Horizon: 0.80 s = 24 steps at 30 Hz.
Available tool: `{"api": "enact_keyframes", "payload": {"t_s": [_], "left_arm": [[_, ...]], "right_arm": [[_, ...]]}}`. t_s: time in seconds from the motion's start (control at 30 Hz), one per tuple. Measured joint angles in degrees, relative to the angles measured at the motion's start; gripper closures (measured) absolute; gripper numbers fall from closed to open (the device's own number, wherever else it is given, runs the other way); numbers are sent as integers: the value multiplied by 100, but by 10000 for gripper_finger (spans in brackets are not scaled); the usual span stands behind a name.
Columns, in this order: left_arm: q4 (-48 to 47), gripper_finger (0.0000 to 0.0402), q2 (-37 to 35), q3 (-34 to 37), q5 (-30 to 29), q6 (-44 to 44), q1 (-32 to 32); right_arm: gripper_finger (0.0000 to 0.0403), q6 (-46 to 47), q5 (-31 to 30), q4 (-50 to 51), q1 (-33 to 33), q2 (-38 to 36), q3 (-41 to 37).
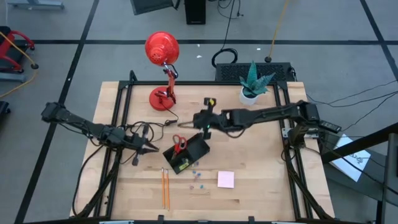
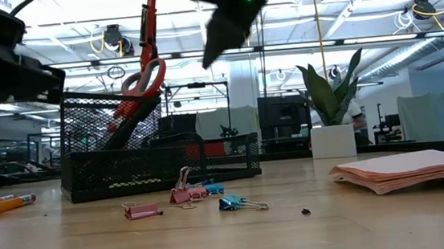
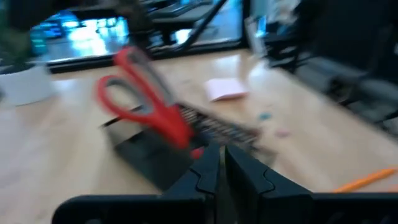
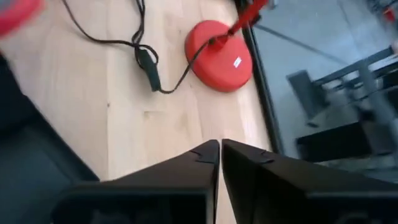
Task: Pick and place office supplies into organizer
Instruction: Adjust the desk organizer
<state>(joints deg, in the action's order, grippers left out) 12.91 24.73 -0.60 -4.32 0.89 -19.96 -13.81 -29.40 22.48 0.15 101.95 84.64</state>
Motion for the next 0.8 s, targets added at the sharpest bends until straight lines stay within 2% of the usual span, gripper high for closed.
{"api": "enact_keyframes", "payload": {"t_s": [0.1,0.23,0.47,0.8], "left_arm": [[199,371,0,0,229,-232,-187],[290,371,40,0,239,-574,-583],[623,371,517,0,-241,-755,-1130],[853,371,826,0,-466,-699,-1195]], "right_arm": [[400,123,815,-540,-393,-238,-597],[401,287,1806,-1213,-839,-314,-1202],[402,313,2743,-1751,-1261,25,-1686],[402,94,3842,-2079,-1245,501,-1731]]}}
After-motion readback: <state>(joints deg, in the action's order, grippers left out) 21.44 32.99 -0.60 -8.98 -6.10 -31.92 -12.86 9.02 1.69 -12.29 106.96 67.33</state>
